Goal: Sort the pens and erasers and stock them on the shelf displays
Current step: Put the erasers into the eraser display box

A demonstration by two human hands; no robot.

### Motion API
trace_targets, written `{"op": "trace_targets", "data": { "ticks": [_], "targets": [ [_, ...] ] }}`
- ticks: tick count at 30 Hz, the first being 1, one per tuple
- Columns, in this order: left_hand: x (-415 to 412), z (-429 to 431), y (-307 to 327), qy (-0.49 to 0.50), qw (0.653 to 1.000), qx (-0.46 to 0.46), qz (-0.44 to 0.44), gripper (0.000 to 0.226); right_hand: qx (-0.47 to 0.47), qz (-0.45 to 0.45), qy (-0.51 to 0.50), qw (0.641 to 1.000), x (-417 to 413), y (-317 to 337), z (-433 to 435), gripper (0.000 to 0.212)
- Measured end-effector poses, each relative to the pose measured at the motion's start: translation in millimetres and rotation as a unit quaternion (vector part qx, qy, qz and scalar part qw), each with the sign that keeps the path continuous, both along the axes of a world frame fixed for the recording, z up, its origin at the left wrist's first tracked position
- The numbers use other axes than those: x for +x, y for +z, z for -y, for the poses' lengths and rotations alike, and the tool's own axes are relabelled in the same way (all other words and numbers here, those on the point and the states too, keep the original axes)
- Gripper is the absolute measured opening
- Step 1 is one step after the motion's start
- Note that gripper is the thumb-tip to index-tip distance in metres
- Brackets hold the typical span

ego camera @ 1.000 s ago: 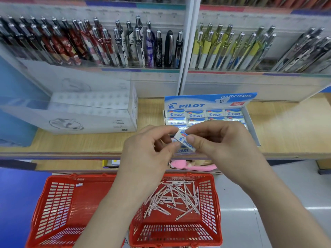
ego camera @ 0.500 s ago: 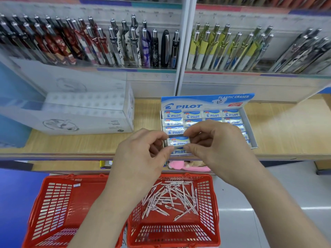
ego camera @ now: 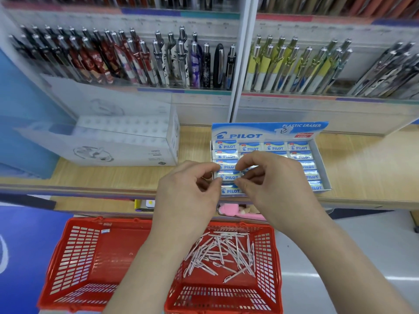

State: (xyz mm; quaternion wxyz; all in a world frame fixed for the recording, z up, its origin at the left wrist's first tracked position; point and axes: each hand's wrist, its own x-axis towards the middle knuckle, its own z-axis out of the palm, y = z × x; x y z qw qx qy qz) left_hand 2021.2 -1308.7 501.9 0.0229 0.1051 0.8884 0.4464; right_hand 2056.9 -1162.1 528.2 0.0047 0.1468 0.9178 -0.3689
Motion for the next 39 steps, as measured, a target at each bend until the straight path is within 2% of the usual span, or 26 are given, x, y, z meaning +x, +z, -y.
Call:
{"op": "trace_targets", "data": {
  "ticks": [4, 8, 10, 12, 14, 17, 21, 25, 33, 36, 39],
  "targets": [
    [11.0, 7.7, 7.0, 0.009, 1.0, 0.013, -0.009, 0.018, 0.002, -0.02, 0.0, 1.0, 7.3, 4.2, -0.7, 0.019],
    [42.7, 41.9, 7.8, 0.067, 0.997, 0.034, -0.018, 0.018, -0.014, -0.1, 0.008, 0.995, 22.0, 16.5, 6.8, 0.019],
    [62.2, 70.8, -2.7, 0.105, 0.994, 0.036, 0.011, 0.02, -0.021, -0.13, 0.041, 0.99, 29.9, 22.7, 20.4, 0.019],
    [81.2, 102.8, -20.5, 0.148, 0.987, 0.027, 0.049, 0.029, -0.03, -0.128, 0.099, 0.986, 35.3, 21.2, 41.2, 0.013],
    [100.4, 132.7, -41.4, 0.188, 0.979, 0.008, 0.083, 0.037, -0.041, -0.103, 0.16, 0.981, 39.6, 10.3, 65.3, 0.02],
    [128.8, 171.3, -70.7, 0.241, 0.96, 0.002, 0.14, 0.032, -0.036, -0.045, 0.228, 0.972, 44.8, -19.0, 98.9, 0.017],
    [158.6, 227.7, -111.1, 0.29, 0.935, -0.016, 0.203, 0.034, -0.002, 0.008, 0.264, 0.964, 44.5, -68.9, 150.8, 0.018],
    [163.9, 291.3, -154.4, 0.294, 0.927, -0.041, 0.229, 0.03, -0.005, 0.055, 0.264, 0.963, 35.2, -125.4, 217.2, 0.017],
    [121.0, 435.9, -288.2, 0.242, 0.928, -0.093, 0.266, 0.028, 0.01, 0.153, 0.215, 0.965, 19.1, -295.3, 359.1, 0.026],
    [96.0, 476.5, -355.8, 0.195, 0.927, -0.147, 0.284, 0.029, -0.012, 0.199, 0.193, 0.961, 17.5, -371.1, 393.6, 0.033],
    [67.2, 499.7, -432.9, 0.14, 0.929, -0.199, 0.279, 0.032, 0.012, 0.219, 0.185, 0.958, 12.2, -448.9, 413.3, 0.041]
  ]
}}
